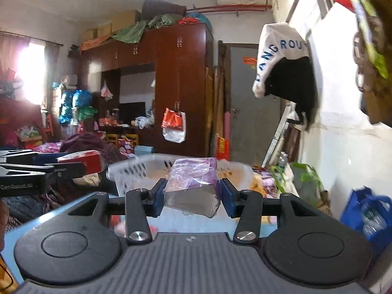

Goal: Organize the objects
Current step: 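Carry both items over the white basket and open both tools to drop them, then grasp a wrapped pink box with the left tool while the right tool grasps a grey wrapped package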

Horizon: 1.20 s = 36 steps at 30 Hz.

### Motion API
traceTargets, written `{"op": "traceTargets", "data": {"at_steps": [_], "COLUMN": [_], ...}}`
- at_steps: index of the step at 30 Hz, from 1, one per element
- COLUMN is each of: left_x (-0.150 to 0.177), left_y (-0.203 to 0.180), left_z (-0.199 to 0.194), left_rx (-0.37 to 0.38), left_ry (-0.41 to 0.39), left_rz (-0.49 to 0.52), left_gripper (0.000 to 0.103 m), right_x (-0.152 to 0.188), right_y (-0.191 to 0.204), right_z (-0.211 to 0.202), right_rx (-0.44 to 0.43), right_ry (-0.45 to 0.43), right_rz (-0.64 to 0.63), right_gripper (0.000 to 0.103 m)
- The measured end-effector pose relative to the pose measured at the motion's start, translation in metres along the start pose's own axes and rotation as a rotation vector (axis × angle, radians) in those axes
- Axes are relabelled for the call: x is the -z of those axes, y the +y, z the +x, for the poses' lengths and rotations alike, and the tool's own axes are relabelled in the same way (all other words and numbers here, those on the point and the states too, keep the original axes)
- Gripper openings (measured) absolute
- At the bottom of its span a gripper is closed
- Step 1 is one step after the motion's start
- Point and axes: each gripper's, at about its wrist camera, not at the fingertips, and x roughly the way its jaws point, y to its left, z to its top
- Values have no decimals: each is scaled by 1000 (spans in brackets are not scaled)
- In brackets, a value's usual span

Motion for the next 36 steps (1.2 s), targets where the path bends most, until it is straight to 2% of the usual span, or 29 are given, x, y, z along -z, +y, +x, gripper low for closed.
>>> {"op": "traceTargets", "data": {"at_steps": [3, 6, 10, 13, 14, 15, 16, 17, 20, 23, 26, 28, 31, 33, 36], "left_x": [-24, -39, -38, -28, -26, -23, -20, -18, -9, 7, 31, 50, 75, 88, 103], "left_y": [5, 11, 16, 22, 24, 26, 29, 30, 34, 38, 43, 47, 54, 59, 68], "left_z": [38, 81, 127, 140, 142, 144, 144, 142, 121, 78, 24, -12, -48, -59, -65], "left_rx": [0, 9, -9, -13, -15, -16, -19, -25, -46, -13, 26, 15, -29, -43, -64], "left_ry": [42, 125, 243, 259, 255, 257, 263, 261, 274, 243, 196, 156, 132, 133, 148], "left_rz": [1, -14, -29, -41, -44, -51, -61, -61, -35, -19, -7, 0, -15, -38, -62], "left_gripper": [57, 57, 57, 59, 68, 91, 99, 103, 103, 103, 103, 103, 103, 97, 96], "right_x": [-16, -25, -19, -15, -14, -13, -12, -12, -4, 20, 58, 84, 112, 120, 126], "right_y": [-3, -9, -8, -9, -8, -7, -6, -4, -9, -16, -16, -16, -15, -14, -9], "right_z": [35, 72, 100, 106, 105, 104, 99, 92, 53, 7, -38, -63, -80, -78, -67], "right_rx": [22, 9, 57, 27, 26, 39, 54, 58, 28, 0, -7, 10, 0, -12, -6], "right_ry": [24, 73, 131, 137, 141, 142, 128, 111, 58, 47, 38, 48, 85, 106, 153], "right_rz": [-12, 15, -46, -44, -56, -67, -77, -84, -28, 48, 53, 52, 68, 64, 33], "right_gripper": [50, 50, 50, 51, 54, 67, 88, 95, 102, 103, 103, 103, 103, 99, 83]}}
